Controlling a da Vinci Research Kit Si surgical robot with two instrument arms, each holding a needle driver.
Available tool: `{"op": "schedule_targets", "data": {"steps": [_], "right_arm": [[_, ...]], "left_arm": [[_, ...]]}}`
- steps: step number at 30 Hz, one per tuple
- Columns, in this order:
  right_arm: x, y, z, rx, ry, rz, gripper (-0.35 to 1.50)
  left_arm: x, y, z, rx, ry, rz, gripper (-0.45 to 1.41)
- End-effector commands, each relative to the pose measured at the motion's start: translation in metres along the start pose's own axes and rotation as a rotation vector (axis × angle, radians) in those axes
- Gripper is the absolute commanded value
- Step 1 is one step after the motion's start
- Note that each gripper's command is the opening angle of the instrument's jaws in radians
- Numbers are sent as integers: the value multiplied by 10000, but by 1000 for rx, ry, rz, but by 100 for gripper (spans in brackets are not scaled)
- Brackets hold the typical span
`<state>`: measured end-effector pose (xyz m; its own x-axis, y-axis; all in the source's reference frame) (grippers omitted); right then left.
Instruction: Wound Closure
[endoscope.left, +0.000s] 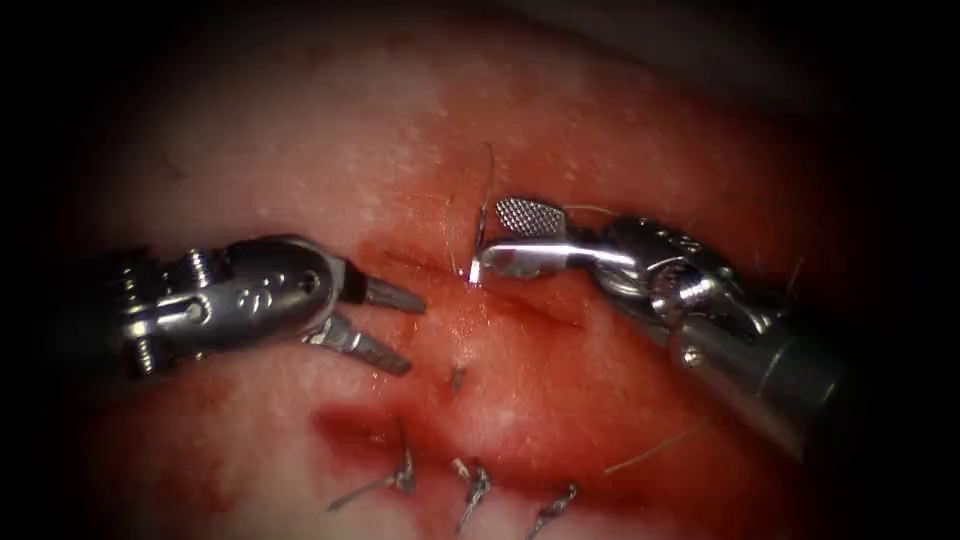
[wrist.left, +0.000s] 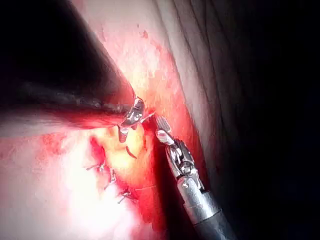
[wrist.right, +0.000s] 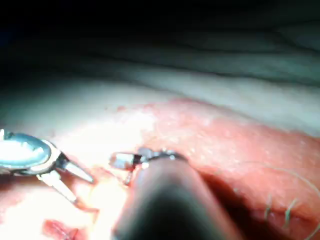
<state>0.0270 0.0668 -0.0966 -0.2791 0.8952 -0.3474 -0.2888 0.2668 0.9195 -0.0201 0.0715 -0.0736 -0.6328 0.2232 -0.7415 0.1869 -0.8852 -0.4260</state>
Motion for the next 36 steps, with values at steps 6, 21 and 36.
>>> {"op": "schedule_targets", "data": {"steps": [6, 21, 36], "right_arm": [[13, 7, -11, -4, 6, -9, 125], [29, 7, -33, -34, 23, -30, 123], [23, 9, -31, -37, 27, -35, 123]], "left_arm": [[5, -9, 14, 9, 30, 44, 55], [-32, -7, 41, -40, 35, 44, 52], [-29, -6, 51, -70, 261, 153, 49]]}}
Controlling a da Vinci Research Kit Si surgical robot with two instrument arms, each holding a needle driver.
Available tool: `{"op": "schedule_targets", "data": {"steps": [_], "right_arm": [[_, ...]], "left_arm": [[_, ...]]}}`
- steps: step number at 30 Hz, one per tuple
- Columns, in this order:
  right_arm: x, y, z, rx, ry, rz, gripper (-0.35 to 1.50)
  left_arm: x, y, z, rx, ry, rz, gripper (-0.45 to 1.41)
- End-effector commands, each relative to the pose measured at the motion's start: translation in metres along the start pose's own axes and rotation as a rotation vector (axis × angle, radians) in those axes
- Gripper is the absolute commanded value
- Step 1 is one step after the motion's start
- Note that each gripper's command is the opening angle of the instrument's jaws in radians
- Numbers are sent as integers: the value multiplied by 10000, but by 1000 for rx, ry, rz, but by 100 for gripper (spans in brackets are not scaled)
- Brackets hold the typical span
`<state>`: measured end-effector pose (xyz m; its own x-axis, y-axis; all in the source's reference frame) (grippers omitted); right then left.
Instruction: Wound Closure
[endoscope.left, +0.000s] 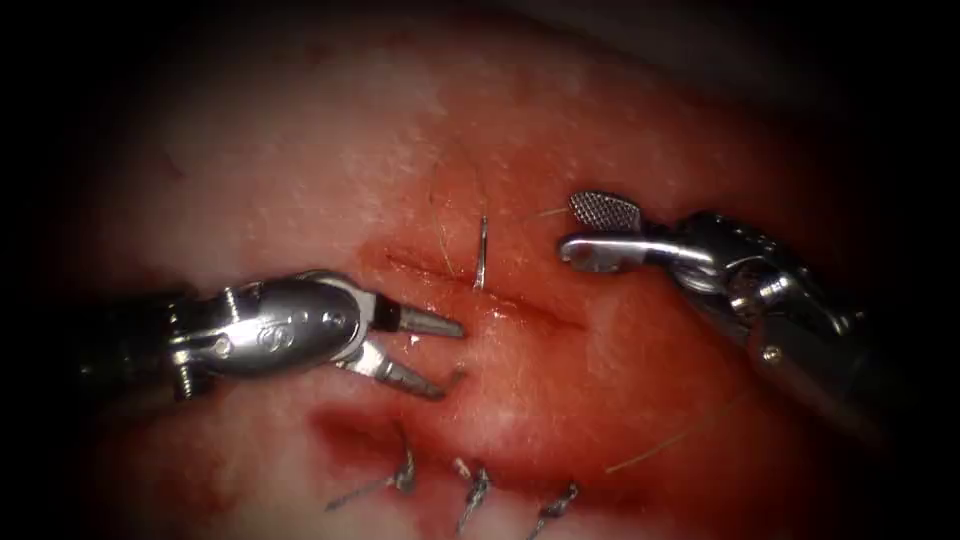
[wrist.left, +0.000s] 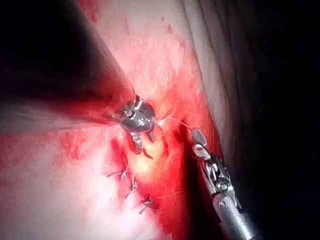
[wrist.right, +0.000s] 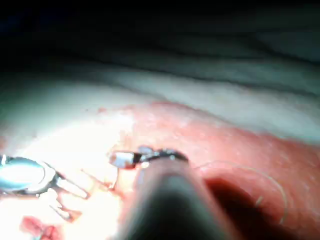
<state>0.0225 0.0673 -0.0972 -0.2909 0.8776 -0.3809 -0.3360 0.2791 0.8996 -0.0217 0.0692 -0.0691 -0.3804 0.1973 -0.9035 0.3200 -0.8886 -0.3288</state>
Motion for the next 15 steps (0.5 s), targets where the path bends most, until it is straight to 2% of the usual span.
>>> {"op": "schedule_targets", "data": {"steps": [1, 15], "right_arm": [[3, 0, 10, 5, 3, -4, 123], [0, 1, 12, 1, 7, -6, 123]], "left_arm": [[-3, -4, 6, -3, 5, 4, 49], [-6, 2, 19, -32, 26, 29, 44]]}}
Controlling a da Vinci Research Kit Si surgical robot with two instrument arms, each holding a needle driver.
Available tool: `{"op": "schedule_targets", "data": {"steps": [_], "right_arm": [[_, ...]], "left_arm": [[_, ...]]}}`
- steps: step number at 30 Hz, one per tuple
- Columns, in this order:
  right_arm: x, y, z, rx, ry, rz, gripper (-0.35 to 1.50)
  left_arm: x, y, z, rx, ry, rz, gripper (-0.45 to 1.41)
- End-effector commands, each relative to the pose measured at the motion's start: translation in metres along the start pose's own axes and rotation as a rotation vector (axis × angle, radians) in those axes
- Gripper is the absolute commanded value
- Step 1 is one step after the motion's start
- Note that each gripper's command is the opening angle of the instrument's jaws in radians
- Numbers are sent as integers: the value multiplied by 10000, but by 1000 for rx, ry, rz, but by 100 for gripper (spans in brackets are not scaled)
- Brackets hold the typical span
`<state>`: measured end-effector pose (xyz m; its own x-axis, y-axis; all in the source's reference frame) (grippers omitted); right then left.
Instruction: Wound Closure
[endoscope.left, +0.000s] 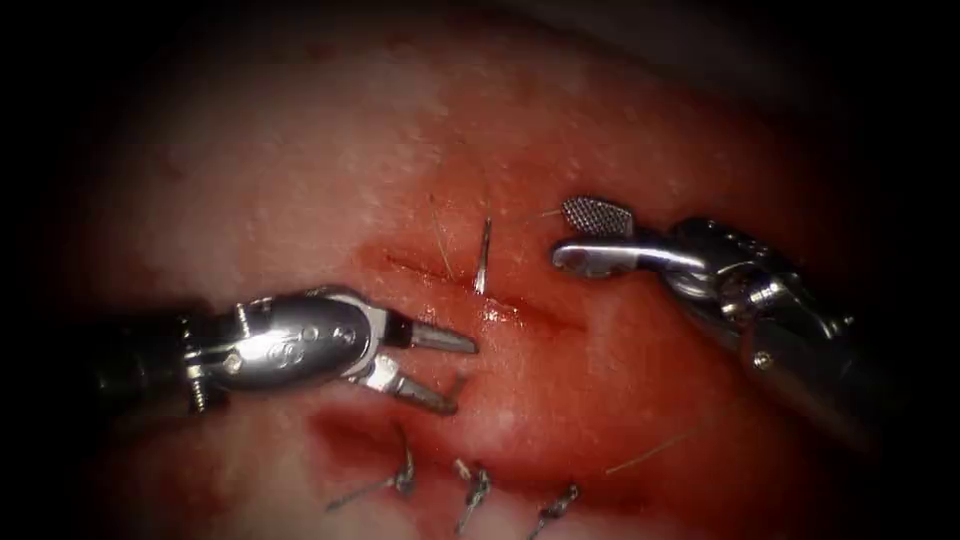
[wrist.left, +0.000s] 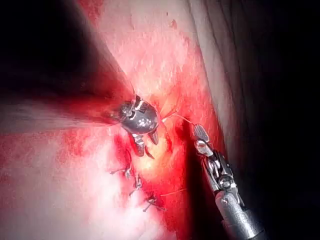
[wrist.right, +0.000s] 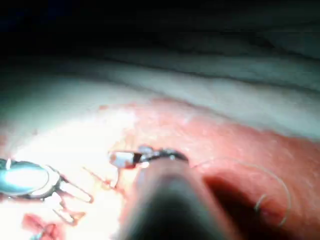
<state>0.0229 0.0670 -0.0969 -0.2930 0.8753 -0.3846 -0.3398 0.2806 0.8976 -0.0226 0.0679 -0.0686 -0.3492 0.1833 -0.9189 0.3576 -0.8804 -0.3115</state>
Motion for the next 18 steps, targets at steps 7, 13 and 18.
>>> {"op": "schedule_targets", "data": {"steps": [7, 13, 18], "right_arm": [[3, -1, 11, 3, 4, -4, 123], [1, -2, 13, 1, 6, -4, 123], [0, -6, 12, 10, -2, -2, 120]], "left_arm": [[1, -1, 10, -7, 23, 20, 33], [-3, -8, 7, 7, 19, 27, 7], [-9, -14, 5, 19, 17, -161, -35]]}}
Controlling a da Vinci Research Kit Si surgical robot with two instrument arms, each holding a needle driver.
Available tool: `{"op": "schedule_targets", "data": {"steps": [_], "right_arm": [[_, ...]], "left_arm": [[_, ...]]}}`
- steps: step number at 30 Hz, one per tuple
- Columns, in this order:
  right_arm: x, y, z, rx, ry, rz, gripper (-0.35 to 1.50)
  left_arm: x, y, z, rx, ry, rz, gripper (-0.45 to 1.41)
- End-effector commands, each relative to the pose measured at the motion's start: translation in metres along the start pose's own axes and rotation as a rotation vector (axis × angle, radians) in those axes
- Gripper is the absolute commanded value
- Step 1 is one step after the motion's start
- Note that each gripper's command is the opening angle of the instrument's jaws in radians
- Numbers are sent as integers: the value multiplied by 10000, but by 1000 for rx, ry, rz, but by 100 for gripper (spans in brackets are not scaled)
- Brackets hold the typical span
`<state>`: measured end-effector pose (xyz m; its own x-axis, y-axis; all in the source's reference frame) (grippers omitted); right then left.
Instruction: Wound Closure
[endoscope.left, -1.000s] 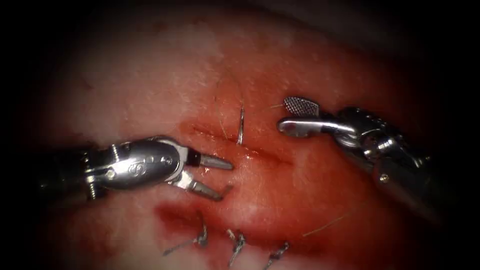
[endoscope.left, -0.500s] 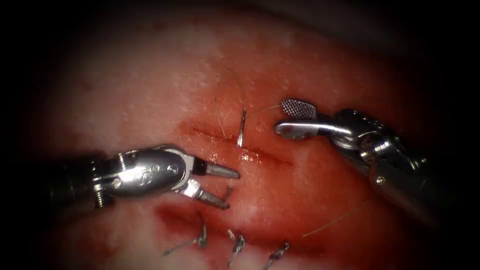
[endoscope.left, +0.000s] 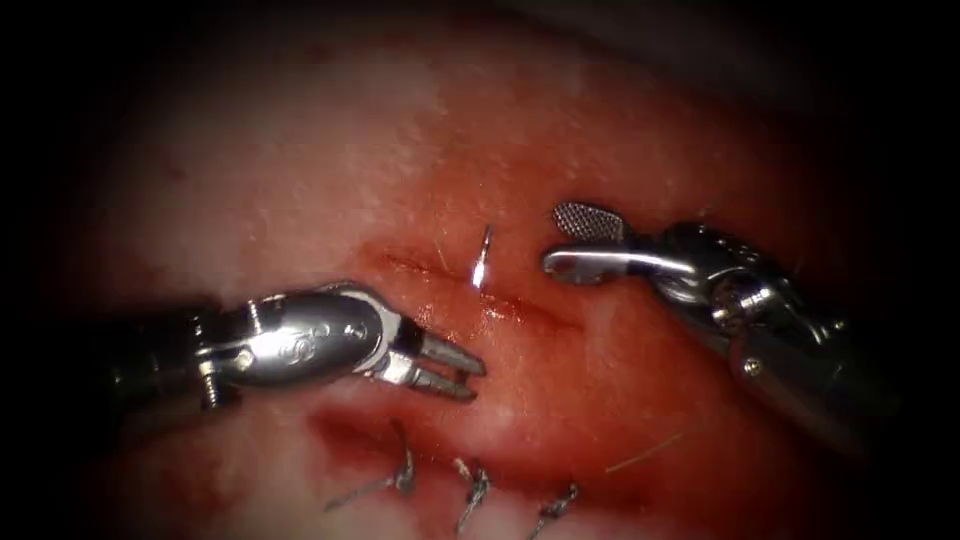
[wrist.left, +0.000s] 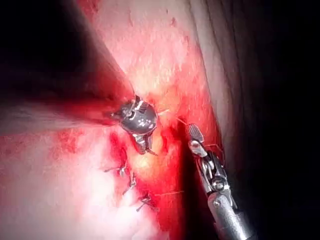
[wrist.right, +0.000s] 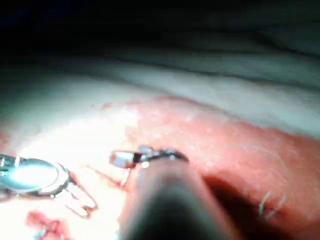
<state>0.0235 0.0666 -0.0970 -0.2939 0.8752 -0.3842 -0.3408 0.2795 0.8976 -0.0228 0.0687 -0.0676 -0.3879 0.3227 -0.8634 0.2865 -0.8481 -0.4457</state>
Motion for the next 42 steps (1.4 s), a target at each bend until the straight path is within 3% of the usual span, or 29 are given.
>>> {"op": "schedule_targets", "data": {"steps": [1, 2, 5, 6, 8, 14, 20, 24, 35, 42], "right_arm": [[5, -5, 7, 19, -10, -1, 118], [5, -7, 6, 25, -16, 1, 116], [1, -23, -3, 101, -78, -39, 86], [-5, -33, -8, 129, -101, -60, 67], [-12, -41, -9, 146, -128, -97, 59], [-37, -55, 3, 197, -243, -237, 64], [-62, -51, 17, 191, -369, -356, 46], [-68, -41, 22, 147, -349, -381, 56], [-86, -36, 37, 98, -396, -423, 59], [-86, -35, 36, 80, -396, -433, 59]], "left_arm": [[-2, -2, 2, 1, 7, -23, -35], [-2, -2, 2, 0, 7, -23, -35], [-2, -1, -1, 9, 11, -46, -35], [-2, -1, -2, 15, 11, -64, -35], [-3, -1, -3, 21, 23, -93, -35], [-4, -1, -8, 15, 112, -259, -35], [4, -3, -15, 20, 176, -299, -35], [8, -2, -18, 15, 191, -313, -35], [36, 10, -21, 4, 215, -396, -35], [82, 15, -37, -26, 245, -655, -35]]}}
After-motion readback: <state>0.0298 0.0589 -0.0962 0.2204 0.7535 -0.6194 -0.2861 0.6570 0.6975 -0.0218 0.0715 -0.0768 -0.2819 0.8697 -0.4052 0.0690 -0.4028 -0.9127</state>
